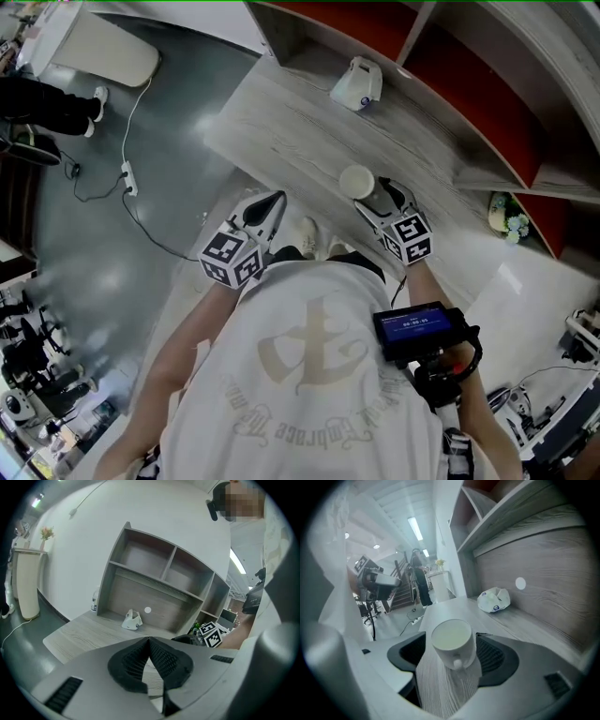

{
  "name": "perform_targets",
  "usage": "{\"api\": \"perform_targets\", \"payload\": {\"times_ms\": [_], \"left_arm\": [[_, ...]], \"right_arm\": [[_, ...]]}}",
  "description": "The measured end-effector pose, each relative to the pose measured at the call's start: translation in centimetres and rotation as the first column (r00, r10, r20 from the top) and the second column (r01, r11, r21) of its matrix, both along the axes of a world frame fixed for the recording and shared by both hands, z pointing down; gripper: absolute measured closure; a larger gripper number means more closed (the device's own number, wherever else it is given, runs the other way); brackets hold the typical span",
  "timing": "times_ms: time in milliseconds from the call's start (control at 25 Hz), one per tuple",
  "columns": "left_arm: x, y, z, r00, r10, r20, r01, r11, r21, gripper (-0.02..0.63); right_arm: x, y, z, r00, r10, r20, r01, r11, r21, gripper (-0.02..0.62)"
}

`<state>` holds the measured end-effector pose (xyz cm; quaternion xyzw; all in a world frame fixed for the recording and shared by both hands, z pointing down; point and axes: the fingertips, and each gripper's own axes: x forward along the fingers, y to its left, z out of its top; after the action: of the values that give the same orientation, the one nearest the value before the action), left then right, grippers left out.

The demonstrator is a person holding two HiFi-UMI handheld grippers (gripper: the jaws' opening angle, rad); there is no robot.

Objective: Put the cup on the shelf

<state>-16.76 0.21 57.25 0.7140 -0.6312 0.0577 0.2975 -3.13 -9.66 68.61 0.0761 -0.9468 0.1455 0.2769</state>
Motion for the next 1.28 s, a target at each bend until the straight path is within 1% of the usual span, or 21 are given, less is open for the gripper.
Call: {"api": "perform_targets", "payload": {"times_ms": [120,240,320,360,480,600,800,1000,1280], "left_arm": [[-0.5,-0.1,0.1,1.000,-0.018,0.002,0.018,1.000,-0.004,0.604],[-0.6,-0.6,0.4,1.000,-0.029,0.006,0.029,1.000,-0.005,0.604],[-0.7,-0.7,0.3,0.999,-0.036,0.009,0.036,0.999,-0.006,0.604],[-0.8,-0.7,0.1,0.999,-0.039,0.009,0.039,0.999,-0.006,0.604],[-1.0,-0.4,-0.1,0.999,-0.053,0.011,0.053,0.999,-0.011,0.604],[-0.9,0.0,0.0,0.998,-0.065,0.012,0.065,0.998,-0.017,0.604],[0.2,-0.3,0.4,0.997,-0.080,0.020,0.080,0.996,-0.026,0.604],[-0.1,0.2,-0.3,0.995,-0.099,0.032,0.100,0.995,-0.030,0.604],[0.7,0.3,-0.2,0.993,-0.108,0.042,0.109,0.993,-0.037,0.604]], "right_arm": [[-0.7,0.3,0.8,0.999,-0.034,-0.026,0.035,0.999,0.009,0.207],[-1.0,0.0,2.0,0.997,-0.048,-0.052,0.049,0.999,0.019,0.167],[-1.4,-0.3,2.5,0.996,-0.055,-0.064,0.057,0.998,0.026,0.158],[-1.6,-0.3,2.6,0.995,-0.065,-0.072,0.067,0.997,0.030,0.140],[-2.5,0.0,2.9,0.989,-0.111,-0.093,0.116,0.992,0.052,0.143],[-2.7,-0.2,3.1,0.986,-0.128,-0.105,0.136,0.988,0.074,0.144],[-2.3,-0.8,3.8,0.981,-0.170,-0.092,0.177,0.982,0.069,0.173],[-2.9,0.0,4.0,0.973,-0.208,-0.095,0.214,0.975,0.059,0.172],[-3.0,0.0,4.2,0.975,-0.204,-0.092,0.211,0.975,0.069,0.179]]}}
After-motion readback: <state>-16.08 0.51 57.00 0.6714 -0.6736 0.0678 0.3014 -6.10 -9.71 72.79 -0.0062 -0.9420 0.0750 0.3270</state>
